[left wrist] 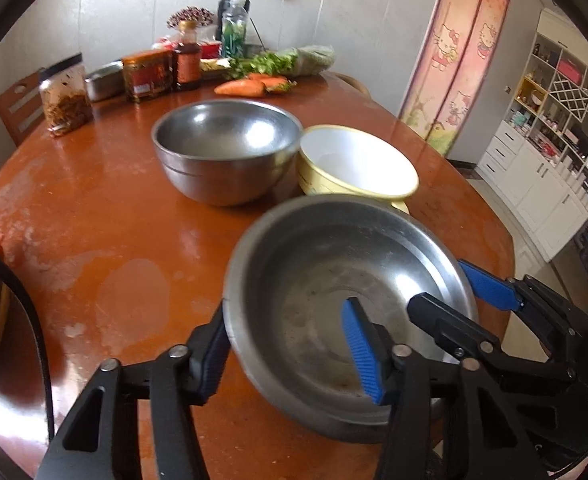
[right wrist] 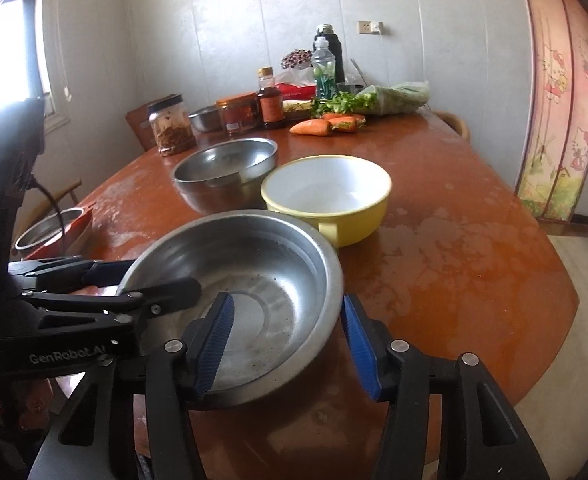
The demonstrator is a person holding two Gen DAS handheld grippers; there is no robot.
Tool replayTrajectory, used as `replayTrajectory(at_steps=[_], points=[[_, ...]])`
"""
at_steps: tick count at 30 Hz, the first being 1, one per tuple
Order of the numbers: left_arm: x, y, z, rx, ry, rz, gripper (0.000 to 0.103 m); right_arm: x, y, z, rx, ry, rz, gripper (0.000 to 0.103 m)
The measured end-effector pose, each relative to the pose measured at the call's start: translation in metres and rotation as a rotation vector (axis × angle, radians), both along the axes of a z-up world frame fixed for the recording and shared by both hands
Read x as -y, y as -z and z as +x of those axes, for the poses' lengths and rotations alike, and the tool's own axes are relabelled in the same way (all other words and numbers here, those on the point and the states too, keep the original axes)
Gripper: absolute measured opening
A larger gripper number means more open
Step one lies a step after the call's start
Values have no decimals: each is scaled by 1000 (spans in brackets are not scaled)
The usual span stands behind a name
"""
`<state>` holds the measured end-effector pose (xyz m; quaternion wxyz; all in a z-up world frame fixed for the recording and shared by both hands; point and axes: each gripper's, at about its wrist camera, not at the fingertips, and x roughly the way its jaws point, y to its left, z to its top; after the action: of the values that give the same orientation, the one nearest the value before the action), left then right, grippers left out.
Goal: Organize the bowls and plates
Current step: 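Drag the steel basin toward the table edge and open the left gripper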
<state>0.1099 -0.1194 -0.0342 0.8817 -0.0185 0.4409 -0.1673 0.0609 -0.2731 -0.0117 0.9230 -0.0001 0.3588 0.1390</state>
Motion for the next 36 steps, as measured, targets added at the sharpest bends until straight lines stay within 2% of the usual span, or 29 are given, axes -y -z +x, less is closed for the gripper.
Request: replayTrajectory(at_steps=[8,21,36], points=[[-17,-2,-3,6,-19,-18,51,-11,-1,3,-13,-26,-2,57],[-72,-3,-19,25,-100,-13,51,-65,3,1,-36,-150,-11,57],[-83,1,-24,19,-96,-27,52,-77,4,4,-41,-162,-15,58]])
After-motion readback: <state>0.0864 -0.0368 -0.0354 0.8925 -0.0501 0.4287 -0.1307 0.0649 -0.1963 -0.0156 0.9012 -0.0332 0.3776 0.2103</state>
